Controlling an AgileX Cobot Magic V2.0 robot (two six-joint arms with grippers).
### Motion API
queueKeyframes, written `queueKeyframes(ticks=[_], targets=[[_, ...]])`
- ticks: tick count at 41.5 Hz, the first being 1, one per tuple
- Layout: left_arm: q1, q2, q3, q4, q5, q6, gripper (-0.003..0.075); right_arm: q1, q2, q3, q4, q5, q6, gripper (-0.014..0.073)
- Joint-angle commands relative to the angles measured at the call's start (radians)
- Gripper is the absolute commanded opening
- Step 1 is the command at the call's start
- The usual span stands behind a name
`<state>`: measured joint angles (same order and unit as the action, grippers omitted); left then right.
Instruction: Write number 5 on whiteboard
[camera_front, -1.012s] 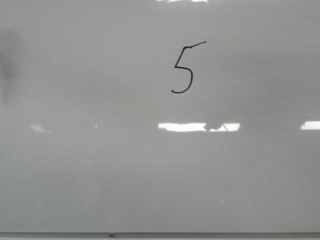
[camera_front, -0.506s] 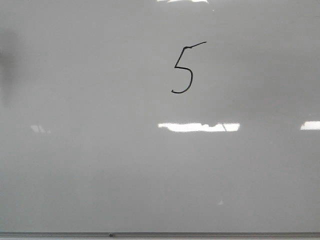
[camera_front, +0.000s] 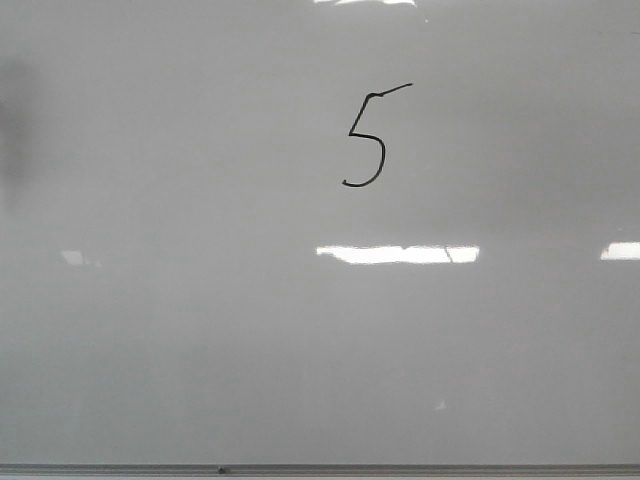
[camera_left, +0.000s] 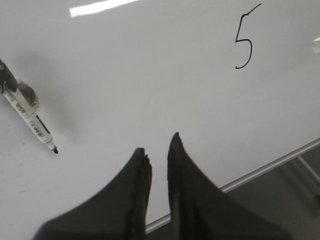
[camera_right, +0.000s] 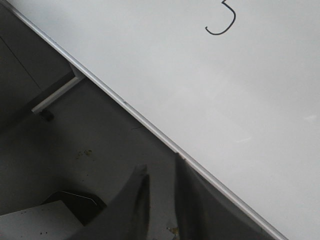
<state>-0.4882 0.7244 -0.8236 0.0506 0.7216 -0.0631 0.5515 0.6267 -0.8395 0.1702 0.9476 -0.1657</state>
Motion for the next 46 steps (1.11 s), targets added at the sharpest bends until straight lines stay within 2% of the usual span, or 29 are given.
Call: queueKeyframes(ticks=[1,5,37,41,46], targets=[[-0.008,-0.003,-0.035,0.013,-0.065,0.026,0.0008,-0.006,0.0,-0.025,0.0,-0.07,0.003,0.001],[-0.008,-0.003,-0.035,0.017,-0.065,0.026,-0.002,-0.006,0.0,-0.025,0.0,-0.07,0.002,-0.0075],[-0.008,-0.005,-0.019,0.041,-0.074,0.026,-0.002,-0.006,0.0,-0.025,0.0,-0.073,0.002,-0.0069],[0.028,-0.05,-0.001,0.032,-0.089,0.026,-0.002,-0.006,0.001,-0.025,0.0,-0.074,0.002,-0.0069],[0.147,-0.123,0.021,0.033,-0.101,0.026,-0.002,-0.006,0.001,-0.025,0.0,-0.074,0.002,-0.0069]])
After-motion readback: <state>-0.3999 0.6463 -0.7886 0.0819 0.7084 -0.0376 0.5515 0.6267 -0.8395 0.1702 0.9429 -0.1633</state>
